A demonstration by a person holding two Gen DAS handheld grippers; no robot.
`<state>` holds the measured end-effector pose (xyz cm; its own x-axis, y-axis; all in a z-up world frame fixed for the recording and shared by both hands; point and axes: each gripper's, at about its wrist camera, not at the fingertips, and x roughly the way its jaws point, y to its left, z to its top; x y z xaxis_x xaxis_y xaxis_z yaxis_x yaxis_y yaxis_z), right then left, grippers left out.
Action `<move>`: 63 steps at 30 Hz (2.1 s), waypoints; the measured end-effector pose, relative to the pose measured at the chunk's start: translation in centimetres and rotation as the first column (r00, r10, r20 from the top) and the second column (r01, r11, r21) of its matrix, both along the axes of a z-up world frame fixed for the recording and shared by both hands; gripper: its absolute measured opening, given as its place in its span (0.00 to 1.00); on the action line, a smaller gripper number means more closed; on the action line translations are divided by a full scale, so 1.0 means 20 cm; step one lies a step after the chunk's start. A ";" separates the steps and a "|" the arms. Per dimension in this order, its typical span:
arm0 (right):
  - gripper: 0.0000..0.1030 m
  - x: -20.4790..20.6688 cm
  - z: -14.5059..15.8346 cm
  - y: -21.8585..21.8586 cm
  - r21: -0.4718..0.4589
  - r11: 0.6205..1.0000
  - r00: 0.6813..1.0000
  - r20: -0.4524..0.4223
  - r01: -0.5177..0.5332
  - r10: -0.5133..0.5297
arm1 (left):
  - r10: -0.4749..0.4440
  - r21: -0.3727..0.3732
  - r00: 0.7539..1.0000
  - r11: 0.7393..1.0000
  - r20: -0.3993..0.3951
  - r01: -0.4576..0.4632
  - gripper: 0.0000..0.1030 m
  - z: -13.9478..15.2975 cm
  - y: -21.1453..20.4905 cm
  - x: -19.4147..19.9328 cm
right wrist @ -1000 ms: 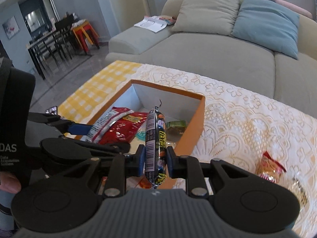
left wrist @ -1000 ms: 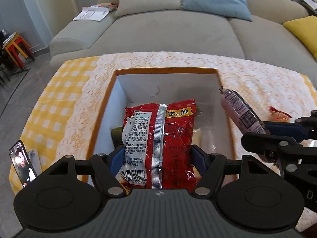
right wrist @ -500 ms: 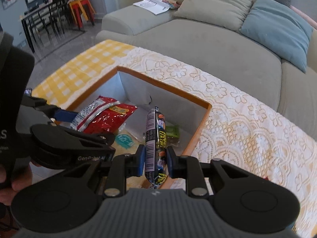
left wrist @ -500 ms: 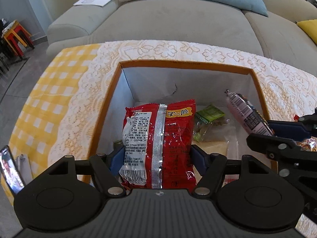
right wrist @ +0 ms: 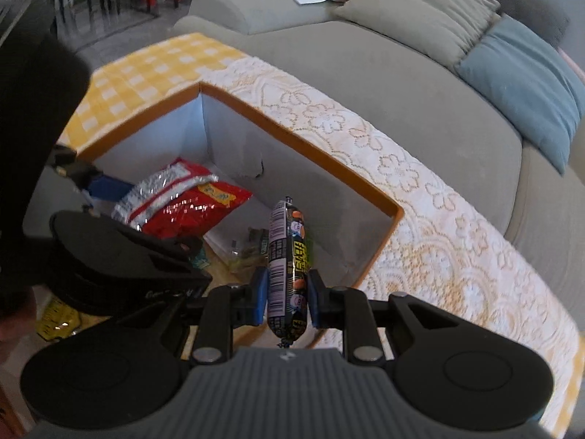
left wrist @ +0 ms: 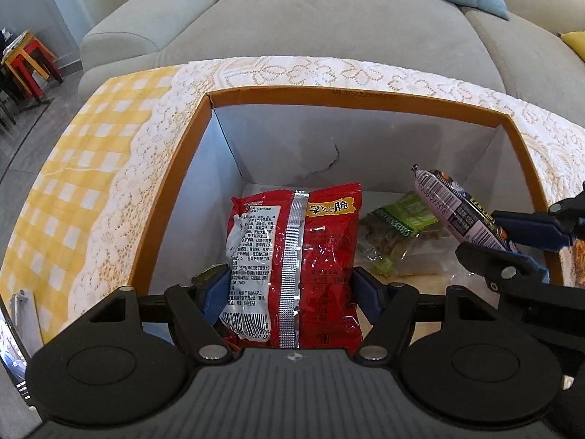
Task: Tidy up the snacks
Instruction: 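Lower the red packet into the box with left while right lowers the sausage stick, then open left to release the red packet while right releases the sausage stick, then withdraw both open tools from the box toward the remaining two bags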
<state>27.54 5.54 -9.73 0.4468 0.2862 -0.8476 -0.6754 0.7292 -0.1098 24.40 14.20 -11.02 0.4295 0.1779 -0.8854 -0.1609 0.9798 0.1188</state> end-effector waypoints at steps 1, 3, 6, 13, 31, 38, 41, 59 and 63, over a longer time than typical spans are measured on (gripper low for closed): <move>0.19 0.00 -0.01 0.00 -0.009 1.000 1.000 0.012 -0.007 0.007 | -0.002 0.000 1.000 1.000 -0.001 0.002 0.79 0.00 0.00 0.00; 0.19 0.00 -0.02 0.02 -0.041 0.999 0.999 0.042 -0.029 0.031 | -0.004 -0.003 1.000 1.000 0.001 0.004 0.79 -0.01 0.00 0.00; 0.19 -0.01 -0.02 0.03 -0.066 0.996 0.996 0.065 -0.053 0.057 | -0.007 -0.008 1.000 1.000 0.008 0.007 0.79 -0.02 0.00 0.01; 0.20 -0.01 0.01 0.03 -0.064 0.996 0.997 0.057 -0.054 0.058 | -0.002 -0.079 1.000 0.997 0.027 0.004 0.80 -0.01 0.04 0.00; 0.29 -0.03 0.10 -0.07 0.059 0.998 1.000 -0.006 -0.012 0.013 | 0.012 -0.221 0.991 0.975 0.130 0.017 0.82 0.08 0.13 -0.04; 0.30 -0.07 0.11 -0.09 0.080 0.997 1.000 -0.011 -0.008 0.009 | -0.021 -0.192 0.992 0.980 0.123 0.044 0.79 0.08 0.07 -0.09; 0.30 -0.12 0.13 -0.12 0.089 0.996 1.000 -0.001 -0.013 0.014 | -0.028 -0.178 0.992 0.983 0.127 0.050 0.79 0.11 0.06 -0.14; 0.42 -0.51 0.23 -0.74 0.247 0.937 0.958 0.089 0.245 -0.274 | -0.202 -0.048 0.961 0.976 0.189 0.214 0.79 0.30 -0.46 -0.45; 0.42 -0.59 0.20 -0.87 0.253 0.922 0.945 0.069 0.293 -0.319 | -0.243 -0.041 0.954 0.966 0.178 0.253 0.79 0.30 -0.59 -0.51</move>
